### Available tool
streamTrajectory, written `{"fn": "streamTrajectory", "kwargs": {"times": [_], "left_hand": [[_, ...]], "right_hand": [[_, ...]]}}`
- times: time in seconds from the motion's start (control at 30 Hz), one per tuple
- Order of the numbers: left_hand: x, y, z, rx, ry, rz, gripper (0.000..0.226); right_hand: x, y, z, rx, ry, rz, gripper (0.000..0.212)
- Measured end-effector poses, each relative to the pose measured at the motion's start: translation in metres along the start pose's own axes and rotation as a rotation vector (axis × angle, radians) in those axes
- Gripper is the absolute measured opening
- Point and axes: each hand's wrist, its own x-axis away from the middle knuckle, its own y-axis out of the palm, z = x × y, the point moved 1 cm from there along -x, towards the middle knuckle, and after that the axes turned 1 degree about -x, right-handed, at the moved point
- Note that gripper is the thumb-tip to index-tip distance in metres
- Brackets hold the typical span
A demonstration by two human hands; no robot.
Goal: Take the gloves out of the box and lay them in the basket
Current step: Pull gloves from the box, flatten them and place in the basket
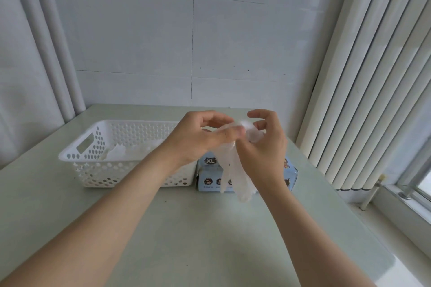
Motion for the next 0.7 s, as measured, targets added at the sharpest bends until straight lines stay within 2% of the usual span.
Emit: {"fn": "streamTrajectory", "kwargs": {"times": [0.13, 0.2, 0.27, 0.37, 0.4, 0.5, 0.57, 0.7], "left_hand": [[0.0, -0.003, -0.003, 0.013, 0.062, -0.134, 0.06], [0.0, -0.002, -0.005, 0.02, 0.08, -0.133, 0.061], [-0.001, 0.001, -0.007, 0.014, 0.093, -0.077, 0.048], [-0.004, 0.004, -0.008, 0.032, 0.127, 0.034, 0.018], [-0.005, 0.004, -0.009, 0.03, 0.139, 0.067, 0.015], [-0.01, 0.0, -0.018, -0.021, 0.142, 0.207, 0.016], [-0.013, -0.002, -0.024, -0.029, 0.114, 0.298, 0.018], [-0.017, -0.005, -0.033, -0.059, 0.059, 0.388, 0.023]], "right_hand": [[-0.001, -0.002, -0.003, -0.036, 0.029, -0.017, 0.029], [-0.002, -0.002, -0.003, -0.03, 0.045, -0.006, 0.025], [-0.004, -0.002, 0.0, -0.036, 0.088, -0.004, 0.023], [-0.008, -0.002, 0.005, -0.054, 0.147, -0.007, 0.023], [-0.009, -0.003, 0.006, -0.069, 0.157, -0.012, 0.021], [-0.009, -0.004, 0.002, -0.203, 0.203, -0.079, 0.015], [-0.01, -0.005, 0.003, -0.319, 0.301, -0.157, 0.013], [-0.013, -0.004, 0.011, -0.577, 0.463, -0.431, 0.033]]}}
